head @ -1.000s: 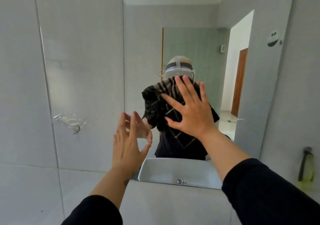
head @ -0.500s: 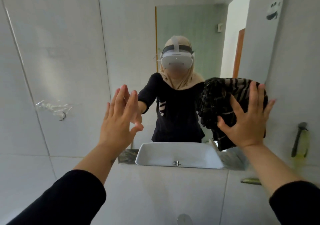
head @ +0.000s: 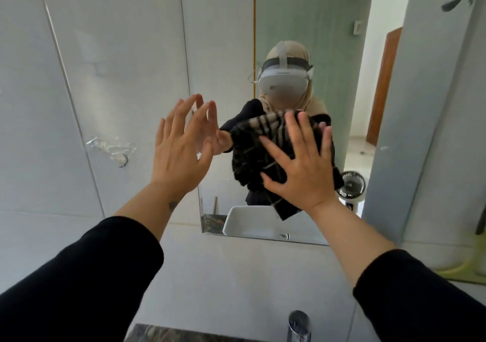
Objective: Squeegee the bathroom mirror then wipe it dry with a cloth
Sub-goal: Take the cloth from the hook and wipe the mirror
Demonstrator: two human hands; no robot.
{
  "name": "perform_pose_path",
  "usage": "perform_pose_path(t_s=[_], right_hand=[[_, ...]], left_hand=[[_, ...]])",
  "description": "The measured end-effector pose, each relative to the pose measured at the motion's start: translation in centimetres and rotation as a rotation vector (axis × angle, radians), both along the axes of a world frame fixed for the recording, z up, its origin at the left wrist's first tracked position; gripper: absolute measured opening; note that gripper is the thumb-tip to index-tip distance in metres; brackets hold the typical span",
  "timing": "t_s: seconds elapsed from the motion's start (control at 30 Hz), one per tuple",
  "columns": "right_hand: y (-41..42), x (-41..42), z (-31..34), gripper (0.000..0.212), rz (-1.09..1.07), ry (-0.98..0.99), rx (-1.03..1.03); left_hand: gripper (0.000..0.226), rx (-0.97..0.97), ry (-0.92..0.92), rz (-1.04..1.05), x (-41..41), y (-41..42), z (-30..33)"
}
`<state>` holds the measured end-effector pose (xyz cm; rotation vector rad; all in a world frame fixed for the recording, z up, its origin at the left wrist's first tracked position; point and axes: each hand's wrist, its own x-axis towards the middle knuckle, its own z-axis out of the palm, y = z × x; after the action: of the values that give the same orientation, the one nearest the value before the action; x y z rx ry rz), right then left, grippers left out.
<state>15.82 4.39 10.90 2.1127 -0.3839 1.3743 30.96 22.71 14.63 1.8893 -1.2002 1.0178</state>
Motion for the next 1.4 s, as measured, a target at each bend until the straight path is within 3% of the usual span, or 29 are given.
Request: perform_pose_path(t_s=[0.27, 0.4, 0.57, 0.87, 1.1, 1.4], right_hand=[[4.5, 6.6, -3.2, 0.065, 0.074, 0.214, -0.106], [4.0, 6.9, -5.2, 0.069, 0.109, 0.318, -0.202], [2.3, 4.8, -5.3, 0.07, 0.116, 0.395, -0.262], [-4.0, -3.8, -4.1, 0.066, 0.013, 0.131, -0.17], [-9.2, -10.0, -7.4, 0.073, -0.076, -0.043, -0.099], [-8.6, -9.1, -14.0, 0.073, -0.146, -0.17, 0.107]], left_hand=[[0.058, -0.004, 0.02, -0.006, 1.3, -0.4, 0.3], [0.069, 0.062, -0.065, 0.046, 1.7, -1.4, 0.7], [0.076, 0.096, -0.046, 0.069, 1.1, -2.0, 0.6], [0.071, 0.096, -0.115, 0.045, -1.5, -3.3, 0.0], [0.075, 0.093, -0.11, 0.053, -1.8, -4.5, -0.8], [0.077, 0.107, -0.141, 0.12, -0.9, -5.1, -1.2]])
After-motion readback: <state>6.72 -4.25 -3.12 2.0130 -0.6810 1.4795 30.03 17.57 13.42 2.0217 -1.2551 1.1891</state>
